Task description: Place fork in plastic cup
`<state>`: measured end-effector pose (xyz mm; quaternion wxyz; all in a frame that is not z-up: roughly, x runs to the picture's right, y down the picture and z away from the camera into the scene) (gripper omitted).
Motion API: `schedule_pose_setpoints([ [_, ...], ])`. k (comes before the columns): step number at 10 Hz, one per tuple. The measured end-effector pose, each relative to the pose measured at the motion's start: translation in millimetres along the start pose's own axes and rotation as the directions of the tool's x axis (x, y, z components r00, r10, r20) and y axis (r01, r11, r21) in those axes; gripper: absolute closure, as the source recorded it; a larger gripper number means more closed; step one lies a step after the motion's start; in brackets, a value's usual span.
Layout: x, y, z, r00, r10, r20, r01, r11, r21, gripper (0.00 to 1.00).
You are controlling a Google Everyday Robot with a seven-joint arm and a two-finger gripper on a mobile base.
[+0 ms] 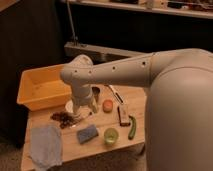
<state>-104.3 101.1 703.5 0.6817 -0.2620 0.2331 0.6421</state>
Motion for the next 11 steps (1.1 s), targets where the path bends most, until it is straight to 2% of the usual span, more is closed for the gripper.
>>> schedule_pose_setpoints([
  [6,0.7,-0.7,-0.3,1.000,-0.003,0.001,0.003,1.000,0.000,0.35],
  [7,0.6,0.4,0.5,1.000,-0.018,0.008,0.018,1.000,-0.012,0.35],
  [8,0.6,1.8,3.5,0.997,-0.068,0.021,0.069,0.996,-0.052,0.35],
  [9,1.0,-0.5,6.7,0.987,-0.151,0.047,0.156,0.981,-0.115,0.35],
  [10,2.2,-4.2,8.5,0.967,-0.235,0.103,0.253,0.941,-0.227,0.35],
  [11,2.7,-10.7,9.2,0.954,-0.261,0.147,0.295,0.903,-0.312,0.35],
])
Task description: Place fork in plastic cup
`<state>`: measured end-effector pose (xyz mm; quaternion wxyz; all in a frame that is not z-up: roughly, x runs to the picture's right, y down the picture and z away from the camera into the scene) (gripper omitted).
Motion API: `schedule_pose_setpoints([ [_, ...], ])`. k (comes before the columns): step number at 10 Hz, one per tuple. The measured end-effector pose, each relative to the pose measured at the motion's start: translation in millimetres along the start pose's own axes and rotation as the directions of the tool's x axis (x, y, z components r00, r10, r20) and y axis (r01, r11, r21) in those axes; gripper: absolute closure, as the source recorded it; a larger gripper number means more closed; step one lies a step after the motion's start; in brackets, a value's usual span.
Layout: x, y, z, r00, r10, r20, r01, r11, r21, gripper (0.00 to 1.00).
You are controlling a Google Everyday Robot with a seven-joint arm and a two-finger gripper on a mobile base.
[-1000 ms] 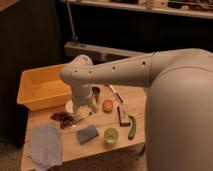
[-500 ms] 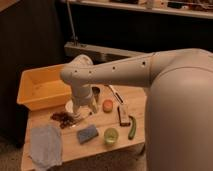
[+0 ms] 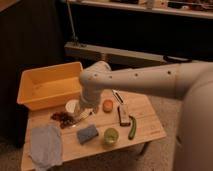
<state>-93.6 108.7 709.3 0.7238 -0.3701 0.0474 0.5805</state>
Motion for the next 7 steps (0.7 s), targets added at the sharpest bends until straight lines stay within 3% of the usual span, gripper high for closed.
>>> schedule_pose_setpoints([
  [1,1.5,-7.6,-3.2,0.998,-0.033,0.045,0.038,0.992,-0.117,0.35],
  [2,-1.1,-11.7,-10.3,0.991,-0.062,0.117,0.087,0.971,-0.223,0.35],
  [3,-4.6,-19.0,-18.9,0.981,-0.068,0.183,0.118,0.952,-0.281,0.35],
  [5,-10.9,-33.0,-36.0,0.955,-0.055,0.292,0.160,0.924,-0.348,0.35],
  [7,-15.8,-29.4,-34.9,0.953,-0.084,0.293,0.179,0.933,-0.314,0.35],
])
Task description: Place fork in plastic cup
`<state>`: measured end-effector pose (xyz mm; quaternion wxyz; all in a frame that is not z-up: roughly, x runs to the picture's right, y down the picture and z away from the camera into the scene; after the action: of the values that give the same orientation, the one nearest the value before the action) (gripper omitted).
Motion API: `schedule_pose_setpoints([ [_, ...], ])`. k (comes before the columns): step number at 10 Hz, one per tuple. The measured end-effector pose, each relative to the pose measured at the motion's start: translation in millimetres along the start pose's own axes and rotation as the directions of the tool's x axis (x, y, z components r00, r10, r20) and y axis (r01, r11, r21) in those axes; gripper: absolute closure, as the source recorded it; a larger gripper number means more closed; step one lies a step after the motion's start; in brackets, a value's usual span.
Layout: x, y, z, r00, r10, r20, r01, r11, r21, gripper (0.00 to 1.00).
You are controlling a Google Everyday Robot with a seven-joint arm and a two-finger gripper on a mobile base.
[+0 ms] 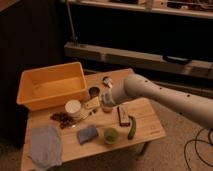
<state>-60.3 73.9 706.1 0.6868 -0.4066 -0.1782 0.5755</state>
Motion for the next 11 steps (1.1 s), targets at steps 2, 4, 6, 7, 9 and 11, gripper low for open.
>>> schedule_pose_setpoints([
  [2,-8.5,4.9,10.2,0.980,-0.179,-0.089,0.182,0.983,0.035,0.35],
  [4,-16.8,5.6,10.2,0.920,-0.364,-0.143,0.371,0.928,0.024,0.35],
  [6,-21.4,6.1,10.0,0.875,-0.453,-0.169,0.461,0.887,0.013,0.35],
  [7,-21.5,6.0,10.1,0.872,-0.458,-0.172,0.467,0.884,0.013,0.35],
  [9,-19.0,9.2,21.5,0.841,-0.498,-0.212,0.518,0.854,0.046,0.35],
  [11,-10.4,9.7,42.1,0.730,-0.636,-0.251,0.673,0.732,0.102,0.35],
])
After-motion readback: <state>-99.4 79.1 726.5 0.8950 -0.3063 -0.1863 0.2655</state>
